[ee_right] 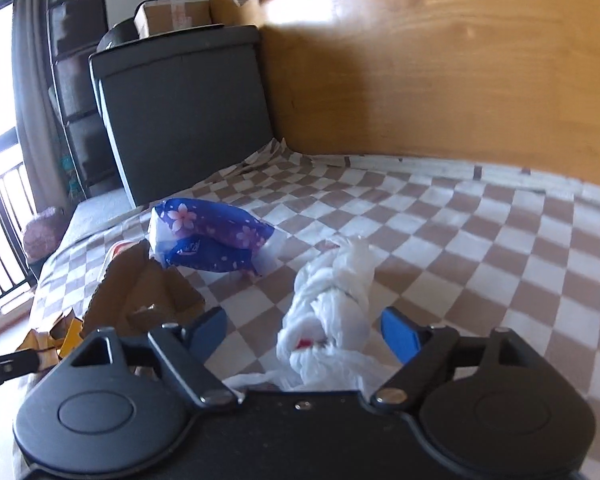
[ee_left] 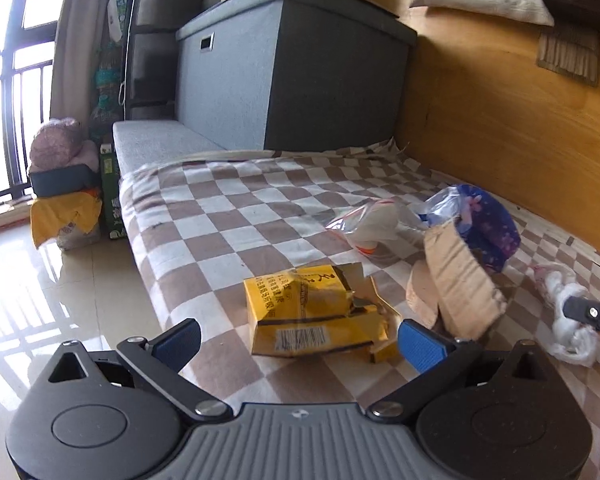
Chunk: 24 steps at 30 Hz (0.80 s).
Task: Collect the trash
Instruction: 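Grasp the white plastic bag with the right tool while the left tool grasps the yellow box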
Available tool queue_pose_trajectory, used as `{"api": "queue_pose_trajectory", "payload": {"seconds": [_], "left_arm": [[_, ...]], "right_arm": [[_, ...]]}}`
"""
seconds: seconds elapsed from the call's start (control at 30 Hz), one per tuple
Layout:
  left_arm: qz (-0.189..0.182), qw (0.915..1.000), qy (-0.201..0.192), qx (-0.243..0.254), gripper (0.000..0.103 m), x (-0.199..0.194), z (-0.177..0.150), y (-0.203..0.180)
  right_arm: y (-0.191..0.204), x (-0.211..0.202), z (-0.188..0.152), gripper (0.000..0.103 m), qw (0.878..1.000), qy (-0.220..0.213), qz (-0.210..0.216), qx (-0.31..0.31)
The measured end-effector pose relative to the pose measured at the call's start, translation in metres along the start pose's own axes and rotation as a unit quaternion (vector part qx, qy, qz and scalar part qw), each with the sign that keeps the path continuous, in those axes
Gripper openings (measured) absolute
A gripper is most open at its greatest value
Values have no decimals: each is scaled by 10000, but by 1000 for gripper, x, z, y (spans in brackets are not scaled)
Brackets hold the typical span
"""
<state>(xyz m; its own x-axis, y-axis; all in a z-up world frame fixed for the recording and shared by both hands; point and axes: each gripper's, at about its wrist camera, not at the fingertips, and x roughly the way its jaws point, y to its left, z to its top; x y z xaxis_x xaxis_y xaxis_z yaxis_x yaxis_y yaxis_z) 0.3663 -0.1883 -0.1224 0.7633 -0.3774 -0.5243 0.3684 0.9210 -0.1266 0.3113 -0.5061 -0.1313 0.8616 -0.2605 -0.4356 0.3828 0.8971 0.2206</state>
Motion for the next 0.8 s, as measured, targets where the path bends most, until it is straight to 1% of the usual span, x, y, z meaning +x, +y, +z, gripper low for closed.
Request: {"api": "queue_pose_trajectory", "payload": {"seconds": [0.1, 0.17, 0.23, 0.33, 0.43, 0.5, 0.57, 0.67, 0.8], "left_arm": [[-91, 9998, 132, -128, 103, 12, -2, 2], [-267, 9993, 149, -218, 103, 14, -3, 1], [-406, 9989, 151, -203, 103, 14, -3, -4], [-714, 9970, 230, -172, 103, 12, -6, -19], [-1039, 9940, 339, -4, 103, 7, -8, -39], [-1225, 9916, 398, 120, 103, 2, -10, -53], [-1414, 9885, 502, 191, 103, -3, -11, -63], [-1638, 9837, 649, 363, 103, -15, -13, -73], [-1773, 9782, 868, 649, 103, -33, -12, -80]], "right_arm": [[-8, 4, -4, 82, 9997, 32, 93, 220], [-11, 8, -7, 79, 9994, 84, 152, 298], [-13, 9, -9, 76, 9990, 127, 243, 348], [-12, 8, -9, 72, 9988, 73, 344, 343], [-11, 7, -8, 63, 9987, 73, 406, 299], [-11, 6, -8, 50, 9988, 119, 402, 268], [-12, 4, -7, 49, 9987, 145, 408, 250], [-13, -5, -4, 48, 9989, 18, 415, 214], [-15, -18, -2, 48, 9990, -76, 423, 126]]}}
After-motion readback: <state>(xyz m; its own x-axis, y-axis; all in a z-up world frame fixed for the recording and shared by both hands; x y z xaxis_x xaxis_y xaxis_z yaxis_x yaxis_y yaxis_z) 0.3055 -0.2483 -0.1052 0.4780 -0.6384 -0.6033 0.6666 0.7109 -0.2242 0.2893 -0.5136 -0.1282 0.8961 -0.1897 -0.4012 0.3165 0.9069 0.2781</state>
